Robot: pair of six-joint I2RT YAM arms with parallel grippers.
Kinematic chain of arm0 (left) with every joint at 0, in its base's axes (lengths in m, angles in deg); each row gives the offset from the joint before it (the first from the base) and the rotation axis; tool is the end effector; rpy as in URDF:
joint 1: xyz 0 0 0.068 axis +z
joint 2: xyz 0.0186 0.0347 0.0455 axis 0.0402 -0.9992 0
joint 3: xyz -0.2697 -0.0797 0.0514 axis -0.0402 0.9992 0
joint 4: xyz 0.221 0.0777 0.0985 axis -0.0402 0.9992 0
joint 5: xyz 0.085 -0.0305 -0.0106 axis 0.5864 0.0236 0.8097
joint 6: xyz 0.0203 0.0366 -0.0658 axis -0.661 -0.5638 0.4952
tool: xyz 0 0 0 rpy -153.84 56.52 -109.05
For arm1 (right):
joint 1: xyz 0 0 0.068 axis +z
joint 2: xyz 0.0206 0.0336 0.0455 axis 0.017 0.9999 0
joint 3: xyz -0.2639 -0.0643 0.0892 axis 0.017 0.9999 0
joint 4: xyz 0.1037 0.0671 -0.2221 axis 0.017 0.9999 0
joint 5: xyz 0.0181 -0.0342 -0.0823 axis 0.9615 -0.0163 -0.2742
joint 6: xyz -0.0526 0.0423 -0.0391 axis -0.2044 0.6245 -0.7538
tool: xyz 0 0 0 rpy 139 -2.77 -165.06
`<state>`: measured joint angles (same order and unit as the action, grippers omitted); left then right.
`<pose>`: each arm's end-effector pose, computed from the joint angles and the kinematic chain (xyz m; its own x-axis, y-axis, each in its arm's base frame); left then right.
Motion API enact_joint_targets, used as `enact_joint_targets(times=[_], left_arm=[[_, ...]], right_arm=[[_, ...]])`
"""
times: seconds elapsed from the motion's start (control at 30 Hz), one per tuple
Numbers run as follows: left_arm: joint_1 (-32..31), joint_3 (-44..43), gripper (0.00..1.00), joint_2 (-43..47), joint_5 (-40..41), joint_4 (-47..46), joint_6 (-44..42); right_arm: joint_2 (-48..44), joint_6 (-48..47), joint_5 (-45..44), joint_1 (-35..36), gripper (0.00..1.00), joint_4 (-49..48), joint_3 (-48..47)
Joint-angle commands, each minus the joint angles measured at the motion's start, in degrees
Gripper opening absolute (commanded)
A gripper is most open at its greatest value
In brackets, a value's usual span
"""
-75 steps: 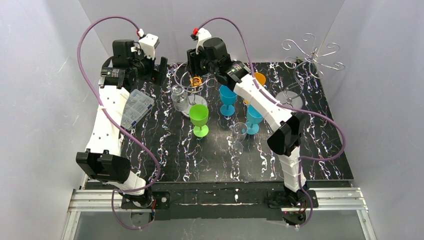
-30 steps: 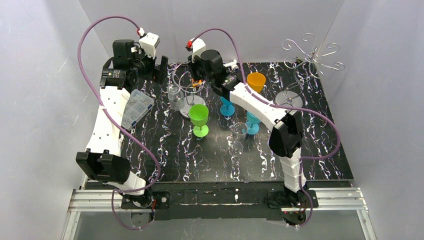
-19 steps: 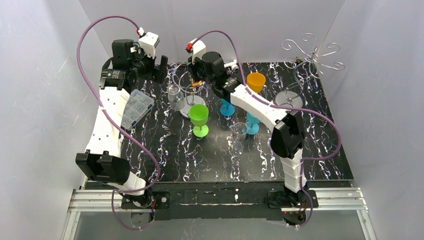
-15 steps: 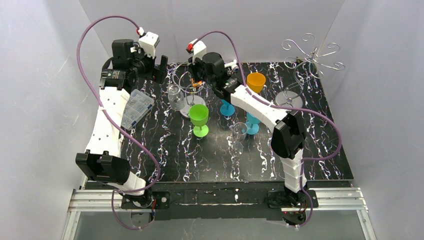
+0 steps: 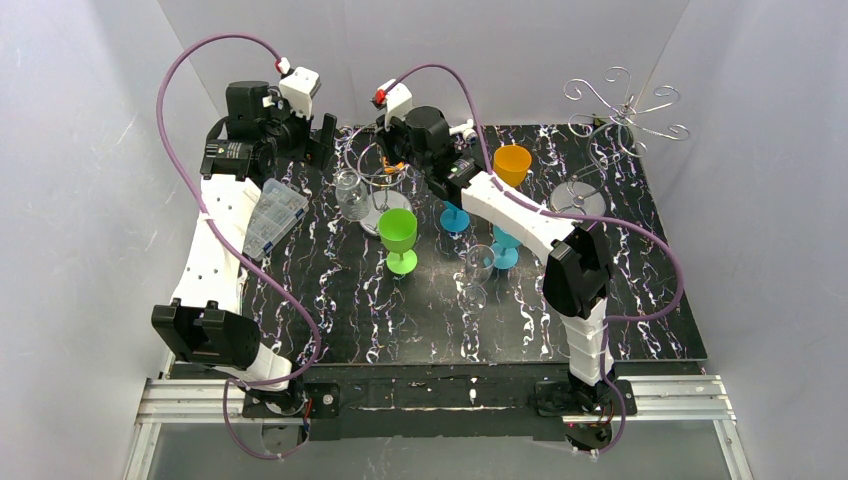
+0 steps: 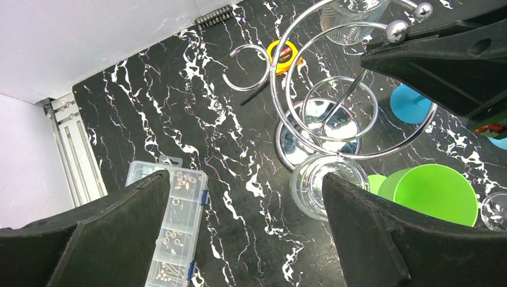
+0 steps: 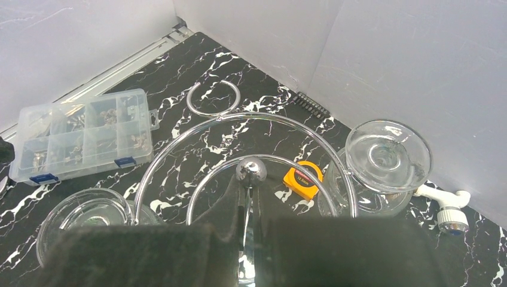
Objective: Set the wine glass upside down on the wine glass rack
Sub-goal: Adjust the wine rack at the center of the board.
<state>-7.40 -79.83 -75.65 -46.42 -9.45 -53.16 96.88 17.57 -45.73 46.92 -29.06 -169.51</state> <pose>0.3439 -0.0468 0.4524 -0.2808 0.2878 -0.9156 0.3991 0.9026 0.1614 0.3692 0.3696 0.3849 -0.0198 -0.0921 -0.9956 -0.6259 0.7776 -0.0595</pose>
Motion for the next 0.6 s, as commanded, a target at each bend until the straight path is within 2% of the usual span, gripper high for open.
enact_joint_targets(times=[0.0, 0.57], left_arm=[[0.1, 0.8, 0.98, 3.2, 0.0, -0.8, -0.4], [0.1, 1.7, 0.98, 3.6, -0.2, -1.8, -0.2]], right_arm=[[-6.1, -3.2, -0.1, 0.6, 0.01, -12.2, -0.9], [-6.5, -5.0, -3.3, 0.5, 0.01, -15.8, -1.8]])
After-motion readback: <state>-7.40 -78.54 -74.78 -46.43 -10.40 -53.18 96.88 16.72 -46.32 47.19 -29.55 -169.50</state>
